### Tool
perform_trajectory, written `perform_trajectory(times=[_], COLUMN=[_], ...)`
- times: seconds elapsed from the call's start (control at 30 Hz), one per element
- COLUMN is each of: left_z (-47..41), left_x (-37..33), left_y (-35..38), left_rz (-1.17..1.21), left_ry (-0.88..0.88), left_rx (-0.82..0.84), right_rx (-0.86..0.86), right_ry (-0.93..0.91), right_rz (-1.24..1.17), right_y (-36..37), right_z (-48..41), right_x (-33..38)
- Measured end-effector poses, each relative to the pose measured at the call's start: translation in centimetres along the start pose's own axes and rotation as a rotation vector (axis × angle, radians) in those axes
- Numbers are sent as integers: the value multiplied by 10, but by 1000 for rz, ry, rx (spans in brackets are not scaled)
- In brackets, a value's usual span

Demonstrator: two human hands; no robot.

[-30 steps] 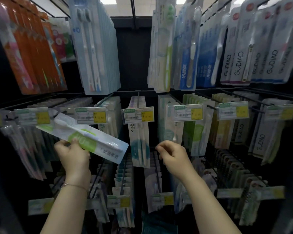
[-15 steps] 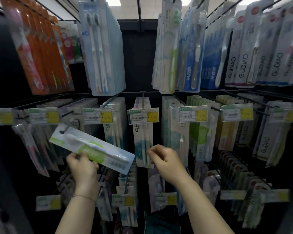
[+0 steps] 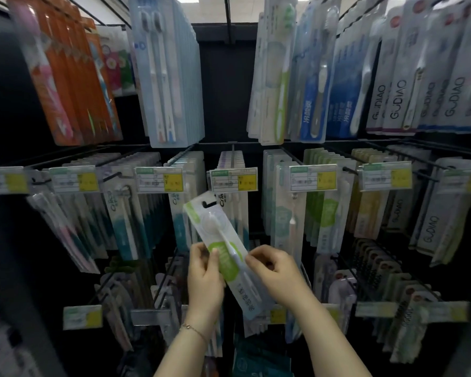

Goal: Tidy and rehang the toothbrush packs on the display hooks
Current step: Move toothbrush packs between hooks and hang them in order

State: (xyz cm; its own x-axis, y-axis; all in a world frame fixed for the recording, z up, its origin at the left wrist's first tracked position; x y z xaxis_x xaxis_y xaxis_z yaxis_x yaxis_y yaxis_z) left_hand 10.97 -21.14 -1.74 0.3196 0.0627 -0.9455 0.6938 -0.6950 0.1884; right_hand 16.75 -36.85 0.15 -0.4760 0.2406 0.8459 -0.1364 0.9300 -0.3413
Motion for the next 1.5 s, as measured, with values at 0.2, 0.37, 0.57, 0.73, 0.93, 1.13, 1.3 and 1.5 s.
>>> perform_trajectory(times=[0.2, 0.37, 0.57, 0.73, 0.93, 1.13, 1.3, 1.5], left_z=[23, 44, 71, 87, 98, 98, 93, 89], left_x=[1, 1, 0, -5, -12, -10, -9, -7], left_y=[40, 77, 126, 165, 198, 212, 219, 230], left_rz=[-14, 1, -61, -118, -139, -121, -104, -147], left_ry=[30, -6, 35, 2, 70, 84, 102, 113], left_rx=[123, 239, 379, 501, 588, 590, 584, 604], right_rx=[-102, -259, -412, -542, -644, -649, -665, -688], right_ry=[45, 75, 143, 153, 116, 110, 122, 165], right_rz=[-17, 34, 47, 114, 145, 136, 68, -29], right_y=[-26, -62, -110, -148, -180, -192, -197, -200], right_z=[7, 11, 19, 15, 2, -6, -15, -23], right_x=[-20, -42, -61, -65, -57, -57, -59, -69])
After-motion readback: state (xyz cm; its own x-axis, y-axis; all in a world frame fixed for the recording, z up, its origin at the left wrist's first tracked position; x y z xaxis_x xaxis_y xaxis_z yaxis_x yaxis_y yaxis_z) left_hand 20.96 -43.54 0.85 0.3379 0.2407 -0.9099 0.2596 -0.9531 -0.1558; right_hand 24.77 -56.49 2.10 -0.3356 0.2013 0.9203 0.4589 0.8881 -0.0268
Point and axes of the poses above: each hand's wrist, its own z-axis away from the middle knuckle, its own y-axis out of the palm, x = y × z, the point moved 6 cm from there along -z, towards the middle knuckle, and after that the axes turned 9 degrees about -x, right-handed, at the moved point
